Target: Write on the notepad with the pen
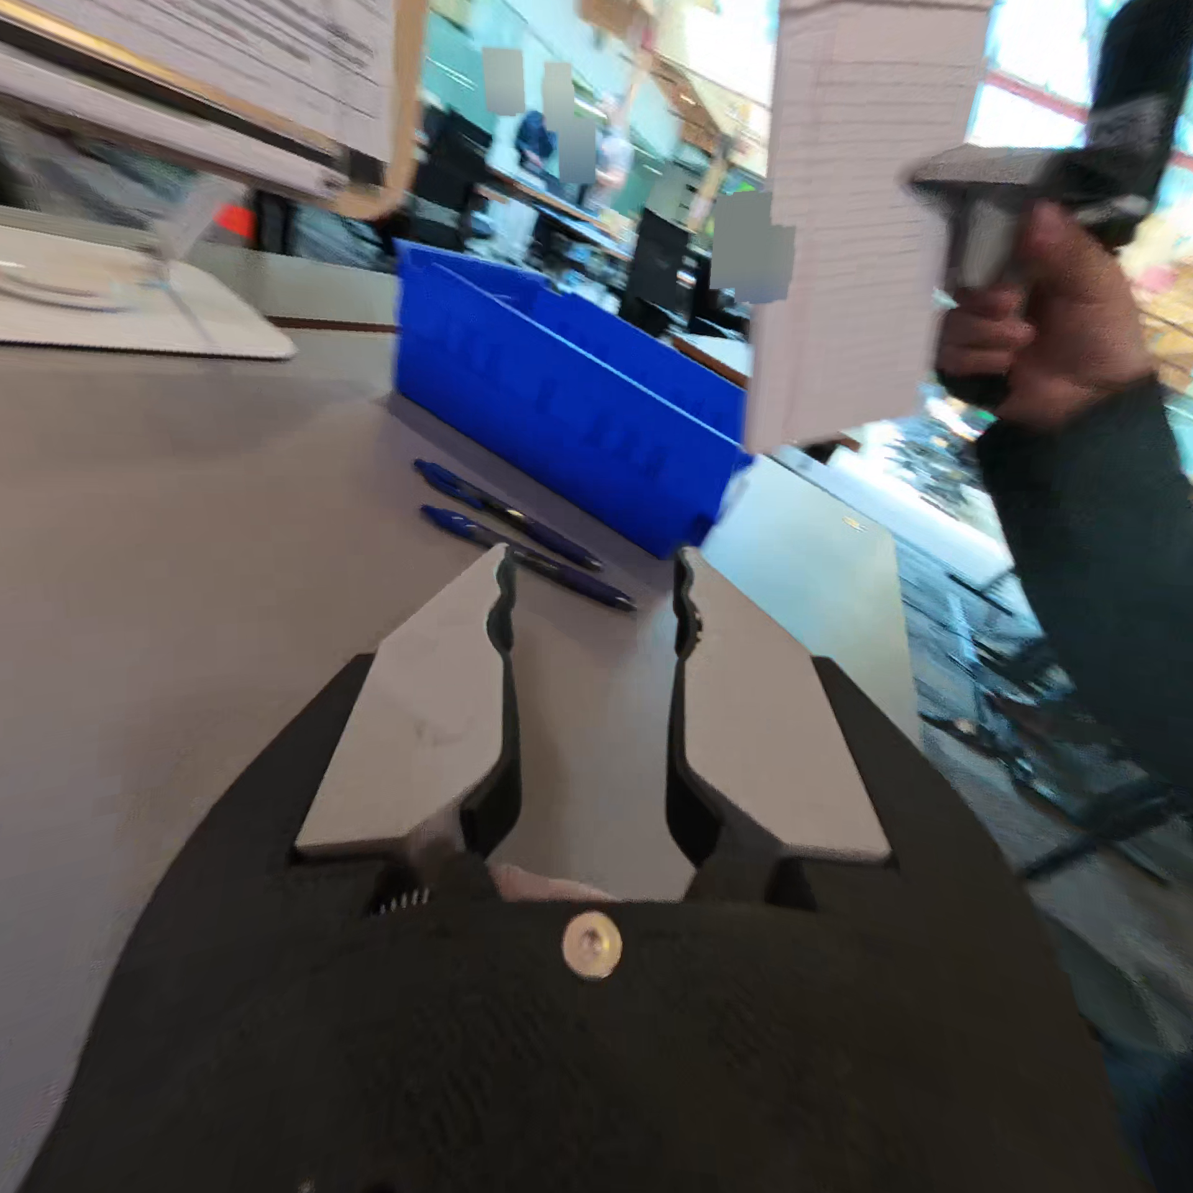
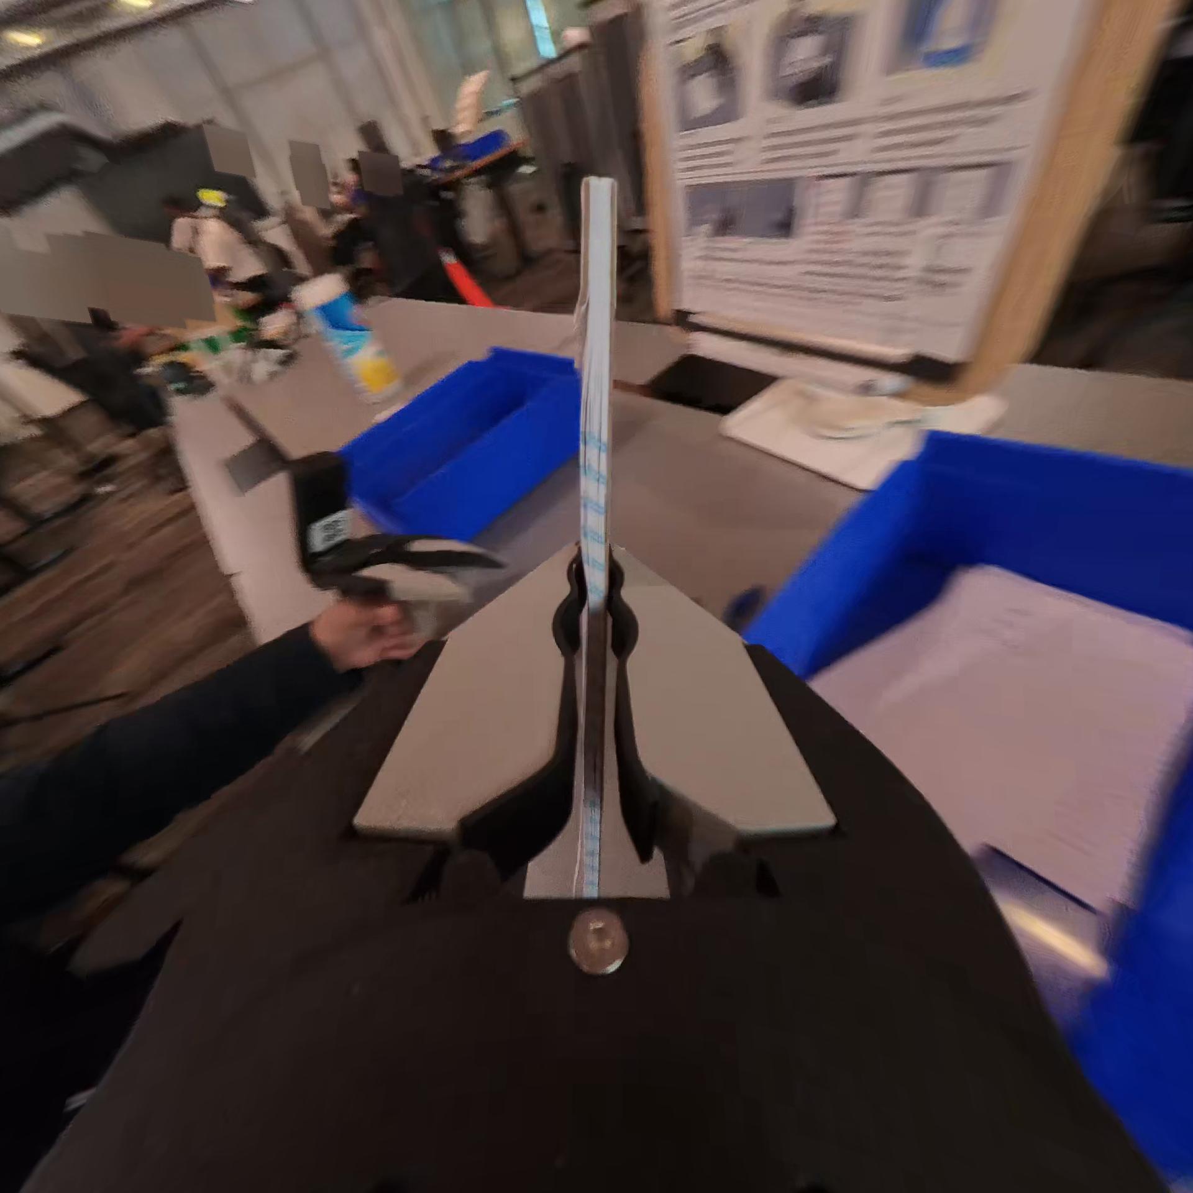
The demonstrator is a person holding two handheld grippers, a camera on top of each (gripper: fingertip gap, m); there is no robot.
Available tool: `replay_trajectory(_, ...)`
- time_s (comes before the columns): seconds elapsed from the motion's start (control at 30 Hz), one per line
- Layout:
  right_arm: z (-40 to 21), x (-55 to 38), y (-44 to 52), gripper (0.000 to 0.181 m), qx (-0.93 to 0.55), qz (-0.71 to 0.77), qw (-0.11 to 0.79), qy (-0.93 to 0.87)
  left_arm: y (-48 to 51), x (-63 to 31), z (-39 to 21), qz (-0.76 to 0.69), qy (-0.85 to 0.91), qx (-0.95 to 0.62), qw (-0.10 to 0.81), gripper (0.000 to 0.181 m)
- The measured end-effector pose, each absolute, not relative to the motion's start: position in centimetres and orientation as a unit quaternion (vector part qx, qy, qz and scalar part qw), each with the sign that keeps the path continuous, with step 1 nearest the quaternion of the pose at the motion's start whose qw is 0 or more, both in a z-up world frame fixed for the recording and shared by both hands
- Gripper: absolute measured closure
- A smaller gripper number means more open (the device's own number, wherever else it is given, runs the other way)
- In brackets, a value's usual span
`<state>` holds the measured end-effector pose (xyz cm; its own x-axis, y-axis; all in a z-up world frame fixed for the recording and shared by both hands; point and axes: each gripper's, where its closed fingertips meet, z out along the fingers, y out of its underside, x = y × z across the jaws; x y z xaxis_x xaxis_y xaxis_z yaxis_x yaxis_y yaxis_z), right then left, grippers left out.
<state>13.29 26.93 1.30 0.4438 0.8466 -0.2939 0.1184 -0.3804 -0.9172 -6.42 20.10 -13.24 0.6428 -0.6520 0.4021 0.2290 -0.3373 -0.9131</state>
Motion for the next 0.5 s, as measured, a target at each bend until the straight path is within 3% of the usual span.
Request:
replay_trajectory(0.13,-0.8,17.1,33.8,0.181,-0.797,0.324,0.417,-0.292,19.6,-5.7,-13.8,-0.400,0.162,-0.713,0.553,0.136)
replay_trajectory(0.37,-8.1,15.4,40.2,0.181,-0.851,0.367,0.291,-0.237,19.4,-5.5,-13.8,-0.410,0.169,-0.711,0.546,0.136)
replay_trajectory(0.4,-9.7,15.8,41.5,0.174,-0.867,0.351,0.278,-0.218,19.4,-5.5,-13.8,-0.413,0.169,-0.710,0.544,0.136)
replay_trajectory(0.47,-11.9,17.8,43.9,0.124,-0.894,0.284,0.289,-0.191,19.4,-5.6,-13.9,-0.413,0.169,-0.711,0.543,0.136)
replay_trajectory(0.5,-11.7,18.5,44.7,0.127,-0.893,0.260,0.313,-0.189,19.4,-5.7,-13.8,-0.414,0.169,-0.711,0.543,0.136)
